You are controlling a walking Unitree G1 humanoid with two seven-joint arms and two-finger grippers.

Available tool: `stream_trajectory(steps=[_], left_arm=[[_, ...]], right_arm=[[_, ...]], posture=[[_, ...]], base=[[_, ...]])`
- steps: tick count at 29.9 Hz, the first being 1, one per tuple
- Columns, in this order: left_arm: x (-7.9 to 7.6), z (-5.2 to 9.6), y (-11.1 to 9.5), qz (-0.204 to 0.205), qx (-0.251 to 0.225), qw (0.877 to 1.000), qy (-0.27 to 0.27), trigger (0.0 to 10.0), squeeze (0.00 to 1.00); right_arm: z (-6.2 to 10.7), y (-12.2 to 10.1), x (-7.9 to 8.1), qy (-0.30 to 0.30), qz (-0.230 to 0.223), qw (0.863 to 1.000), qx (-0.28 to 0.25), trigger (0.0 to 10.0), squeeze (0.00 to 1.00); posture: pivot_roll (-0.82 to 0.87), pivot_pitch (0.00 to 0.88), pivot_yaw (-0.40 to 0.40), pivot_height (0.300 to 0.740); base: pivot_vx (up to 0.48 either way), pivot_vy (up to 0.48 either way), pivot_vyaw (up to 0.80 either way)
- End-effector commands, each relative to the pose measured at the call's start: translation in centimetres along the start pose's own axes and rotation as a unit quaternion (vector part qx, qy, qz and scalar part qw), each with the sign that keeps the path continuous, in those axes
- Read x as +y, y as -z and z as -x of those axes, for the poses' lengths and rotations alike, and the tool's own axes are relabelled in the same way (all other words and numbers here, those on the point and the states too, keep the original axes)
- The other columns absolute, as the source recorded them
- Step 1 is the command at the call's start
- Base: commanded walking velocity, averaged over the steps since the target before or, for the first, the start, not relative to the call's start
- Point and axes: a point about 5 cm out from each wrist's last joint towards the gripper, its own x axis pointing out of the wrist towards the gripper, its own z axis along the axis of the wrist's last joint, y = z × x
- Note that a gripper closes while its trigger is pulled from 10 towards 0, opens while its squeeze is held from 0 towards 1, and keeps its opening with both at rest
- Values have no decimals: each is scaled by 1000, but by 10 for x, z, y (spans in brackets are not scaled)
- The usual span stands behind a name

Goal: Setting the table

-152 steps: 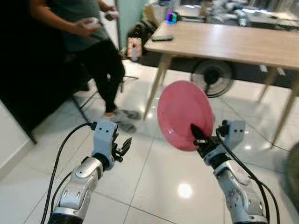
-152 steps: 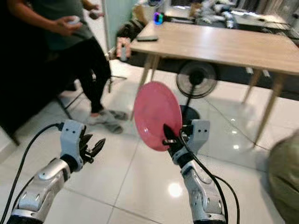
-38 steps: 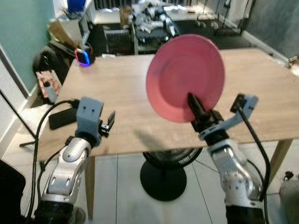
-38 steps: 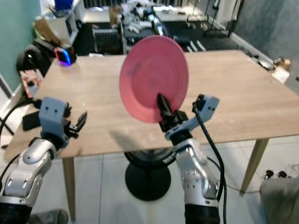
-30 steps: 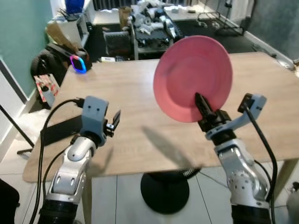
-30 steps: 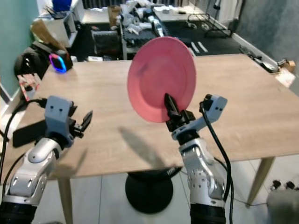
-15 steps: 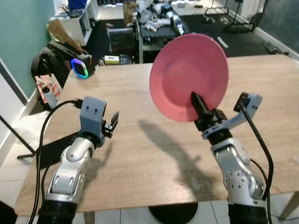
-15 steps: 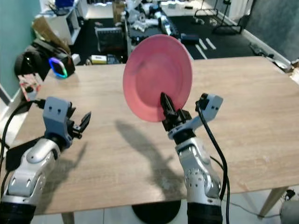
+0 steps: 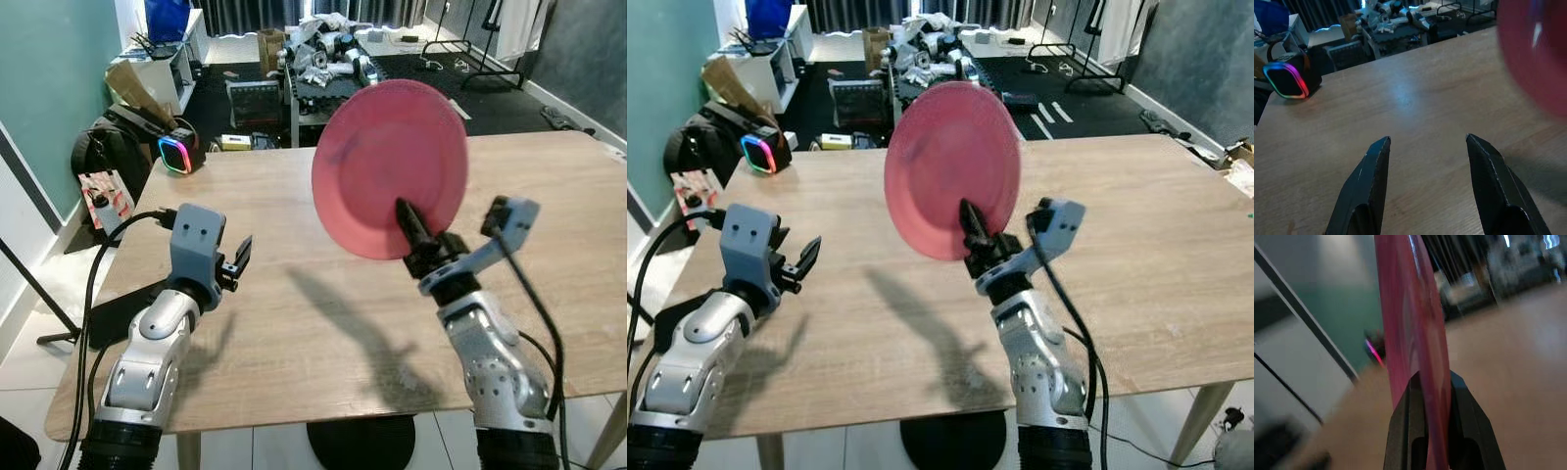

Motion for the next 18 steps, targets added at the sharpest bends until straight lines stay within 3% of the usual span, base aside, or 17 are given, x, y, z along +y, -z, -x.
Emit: stream_trajectory(steps=[1, 5, 11, 18], left_arm=[[2, 4, 5, -4, 17, 1000, 2, 10000, 0], [-1, 9, 6, -5, 22, 999, 27, 10000, 0], [-3, 22, -10, -11, -3, 997, 76, 10000, 0], [-1, 29, -17, -15, -9, 996, 88, 10000, 0]], right_arm=[[2, 16, -3, 13, -9, 999, 45, 10000, 0], [1, 40, -16, 51, -110, 987, 107, 10000, 0], [-9, 53, -27, 102, -234, 959, 120, 10000, 0], [-1, 54, -22, 63, -269, 947, 166, 10000, 0]], posture=[[-1, 0, 97, 740], [2, 0, 94, 740], [37, 0, 73, 740], [49, 0, 61, 740]], base=[[0, 0, 0], [0, 0, 0], [0, 0, 0], [0, 0, 0]])
